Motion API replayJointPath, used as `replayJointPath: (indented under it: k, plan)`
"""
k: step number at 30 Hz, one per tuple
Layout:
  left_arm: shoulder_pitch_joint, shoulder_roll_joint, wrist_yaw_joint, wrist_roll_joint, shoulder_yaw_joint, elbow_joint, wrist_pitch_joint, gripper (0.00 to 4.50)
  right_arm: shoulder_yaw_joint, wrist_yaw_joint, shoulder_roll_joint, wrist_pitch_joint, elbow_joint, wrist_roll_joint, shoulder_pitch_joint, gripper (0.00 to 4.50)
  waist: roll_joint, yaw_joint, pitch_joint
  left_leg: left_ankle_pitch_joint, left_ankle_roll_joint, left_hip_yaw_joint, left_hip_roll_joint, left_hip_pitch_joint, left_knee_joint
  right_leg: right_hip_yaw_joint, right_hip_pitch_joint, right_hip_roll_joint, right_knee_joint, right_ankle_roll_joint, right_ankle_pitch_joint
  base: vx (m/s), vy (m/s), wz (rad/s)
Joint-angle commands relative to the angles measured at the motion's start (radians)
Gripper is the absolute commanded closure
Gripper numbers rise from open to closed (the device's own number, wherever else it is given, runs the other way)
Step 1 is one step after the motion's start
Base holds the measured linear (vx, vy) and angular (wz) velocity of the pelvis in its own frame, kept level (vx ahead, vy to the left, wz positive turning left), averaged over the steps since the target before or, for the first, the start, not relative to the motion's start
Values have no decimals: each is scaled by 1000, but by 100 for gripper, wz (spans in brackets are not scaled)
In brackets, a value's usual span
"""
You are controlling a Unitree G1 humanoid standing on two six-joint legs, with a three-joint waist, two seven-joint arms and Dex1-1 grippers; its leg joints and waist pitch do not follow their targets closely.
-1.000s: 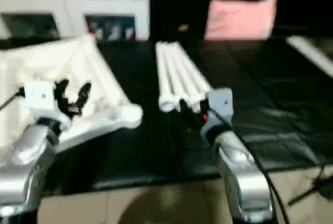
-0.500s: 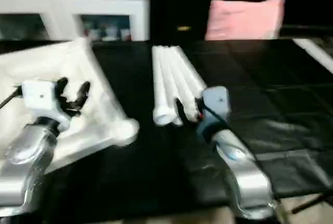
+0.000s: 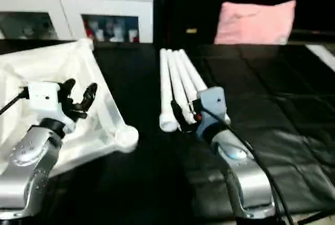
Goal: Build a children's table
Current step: Move to table
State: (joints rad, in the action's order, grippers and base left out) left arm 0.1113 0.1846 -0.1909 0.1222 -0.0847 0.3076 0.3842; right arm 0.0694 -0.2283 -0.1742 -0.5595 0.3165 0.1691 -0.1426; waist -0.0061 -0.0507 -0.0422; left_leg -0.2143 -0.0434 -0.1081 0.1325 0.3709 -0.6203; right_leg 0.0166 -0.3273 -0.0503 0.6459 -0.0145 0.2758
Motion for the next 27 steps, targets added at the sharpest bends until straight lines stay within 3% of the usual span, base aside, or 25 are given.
replayJointPath:
  k: [1, 4, 6, 8, 11, 12, 13, 14, 15, 16, 18, 21, 22, 23, 24, 26, 27]
  plan:
    - [6, 14, -31, -12, 28, -12, 20, 147, 2, -10, 3, -11, -19, 12, -40, 0, 11, 3, 23, -369, -67, 22, 76, -25, 105, -42, 5, -91, -104, 159, 277, -103, -9, -4]
    - [12, 32, -56, -13, 39, -19, 25, 147, 0, 1, 14, -29, -67, 8, -84, 0, 9, 7, 27, -343, -74, 16, 76, -19, 105, -44, -4, -90, -107, 136, 310, -86, -3, -6]
    - [23, 68, -99, 1, 42, -30, 34, 147, 12, 6, 31, -54, -202, -10, -192, 0, 17, 10, 29, -336, -78, 16, 74, -16, 105, -42, -9, -87, -103, 144, 295, -61, 0, -5]
    - [27, 80, -123, 26, 32, -30, 46, 147, 12, 1, 45, -49, -283, -10, -249, 0, 16, 16, 31, -325, -84, 15, 71, -12, 103, -40, -10, -87, -97, 159, 271, 0, 0, 0]
    - [26, 122, -158, 45, 27, -19, 77, 147, 15, -12, 69, -12, -456, -18, -364, 0, 13, 14, 45, -205, -64, 8, 72, -3, 94, -39, -5, -86, -82, 186, 109, 0, 0, 0]
    - [24, 130, -171, 54, 24, -15, 84, 147, 11, -16, 77, -10, -494, -13, -389, 0, 17, 14, 48, -149, -55, 5, 68, 1, 90, -36, -6, -83, -73, 205, 29, 0, 0, 0]
    - [15, 163, -213, 71, 21, 1, 107, 147, 1, -24, 98, 18, -610, -9, -462, 0, 20, 8, 52, -128, -47, -1, 70, -2, 87, -34, -8, -81, -69, 219, -42, 0, 0, 0]
    - [14, 166, -217, 72, 21, 3, 108, 147, 0, -25, 99, 20, -620, -8, -468, 0, 18, 12, 56, -113, -45, -3, 66, 3, 85, -32, -6, -79, -64, 227, -75, 0, 0, 0]
    - [3, 205, -266, 89, 24, 21, 127, 147, -18, -41, 119, 46, -723, 7, -531, 0, 19, 7, 59, -88, -40, -3, 67, 4, 84, -31, -2, -79, -62, 228, -112, 0, 0, 0]
    - [-2, 224, -286, 94, 26, 29, 134, 147, -22, -43, 124, 59, -775, 5, -562, 0, 20, 3, 63, -29, -18, -9, 67, 4, 77, -28, -6, -75, -54, 244, -216, 0, 0, 0]
    - [-22, 287, -355, 115, 28, 55, 157, 147, -25, -26, 133, 109, -931, -20, -649, 0, 21, -2, 66, 23, 0, -11, 69, 4, 73, -24, -6, -72, -45, 253, -286, 0, 0, 0]
    - [-62, 370, -438, 158, 15, 110, 194, 147, -35, -10, 146, 186, -1129, -40, -757, 0, 18, -8, 61, -2, 4, -16, 70, 5, 76, -22, -12, -73, -47, 264, -252, 0, 0, 0]
    - [-69, 381, -446, 168, 11, 122, 205, 147, -36, -6, 146, 198, -1160, -44, -774, 0, 21, -14, 58, -46, -4, -20, 75, 1, 79, -23, -17, -76, -48, 271, -194, 0, 0, 0]
    - [-81, 398, -458, 180, 5, 141, 220, 147, -37, 17, 146, 222, -1213, -55, -800, 0, 12, -15, 54, -60, -4, -22, 76, 2, 83, -24, -18, -74, -51, 266, -177, 0, 0, 0]
    - [-93, 410, -466, 191, -2, 160, 234, 147, -41, 42, 146, 240, -1251, -62, -819, 0, 19, -20, 54, -79, -14, -27, 80, -2, 84, -24, -21, -76, -52, 263, -146, 0, 0, 0]
    - [-118, 428, -478, 214, -16, 198, 264, 147, -51, 80, 147, 274, -1323, -72, -853, 0, 6, -24, 53, -98, -29, -34, 83, -1, 87, -25, -21, -78, -52, 251, -105, 0, 0, 0]
    - [-131, 433, -480, 222, -23, 215, 275, 147, -55, 86, 149, 281, -1340, -72, -860, 0, 10, -28, 53, -114, -39, -37, 84, -3, 87, -26, -25, -78, -51, 240, -87, 0, 0, 0]
